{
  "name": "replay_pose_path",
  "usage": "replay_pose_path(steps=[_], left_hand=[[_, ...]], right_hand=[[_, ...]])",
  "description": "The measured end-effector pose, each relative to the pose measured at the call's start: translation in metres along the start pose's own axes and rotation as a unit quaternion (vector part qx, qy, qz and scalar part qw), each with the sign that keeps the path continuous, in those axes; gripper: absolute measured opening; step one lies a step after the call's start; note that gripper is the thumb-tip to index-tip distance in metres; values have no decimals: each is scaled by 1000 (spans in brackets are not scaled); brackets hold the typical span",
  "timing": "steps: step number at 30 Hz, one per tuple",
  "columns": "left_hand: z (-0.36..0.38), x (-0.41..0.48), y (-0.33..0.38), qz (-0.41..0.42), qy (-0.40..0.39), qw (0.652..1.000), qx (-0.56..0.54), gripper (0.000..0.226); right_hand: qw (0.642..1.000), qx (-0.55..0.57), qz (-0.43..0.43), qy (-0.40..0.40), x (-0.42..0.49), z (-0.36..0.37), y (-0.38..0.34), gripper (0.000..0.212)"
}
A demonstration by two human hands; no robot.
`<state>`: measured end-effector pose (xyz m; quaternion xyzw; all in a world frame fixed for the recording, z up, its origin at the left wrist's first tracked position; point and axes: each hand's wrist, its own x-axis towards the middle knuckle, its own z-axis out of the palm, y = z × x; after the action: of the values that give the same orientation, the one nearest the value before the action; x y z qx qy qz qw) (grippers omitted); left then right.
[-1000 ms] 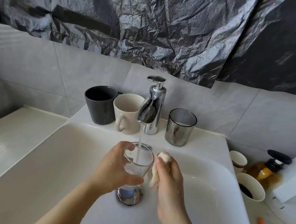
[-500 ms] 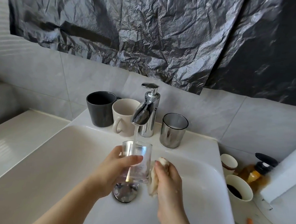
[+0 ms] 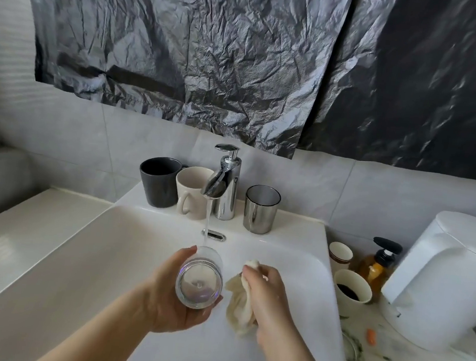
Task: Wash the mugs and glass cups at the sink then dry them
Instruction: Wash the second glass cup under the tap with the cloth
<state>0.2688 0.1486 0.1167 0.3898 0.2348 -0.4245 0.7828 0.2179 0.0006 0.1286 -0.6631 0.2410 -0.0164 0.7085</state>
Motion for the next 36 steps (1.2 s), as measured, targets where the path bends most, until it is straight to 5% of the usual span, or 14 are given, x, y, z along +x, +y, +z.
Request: replay_pose_path(steps=[6,10,16,22,36], left_hand=[[5,-5,-14,14,2,999,38,61],[18,2,-26,107,60,983,140,68],[54,22,-47,345,122,896,254,77],[102,50,-52,462,111,808,349,90],[154,133,-24,519,141,730,422,81]], right_hand=[[1000,-9,-4,20,-8,-11,0,11],[999,5,-9,36,-10,-24,-1,8],[994,37,-38,95,-2,-48,-4,7],[982,33,-91,165,24,-67,-18,14],[972,65,-96,206,75,-91,-21,13]])
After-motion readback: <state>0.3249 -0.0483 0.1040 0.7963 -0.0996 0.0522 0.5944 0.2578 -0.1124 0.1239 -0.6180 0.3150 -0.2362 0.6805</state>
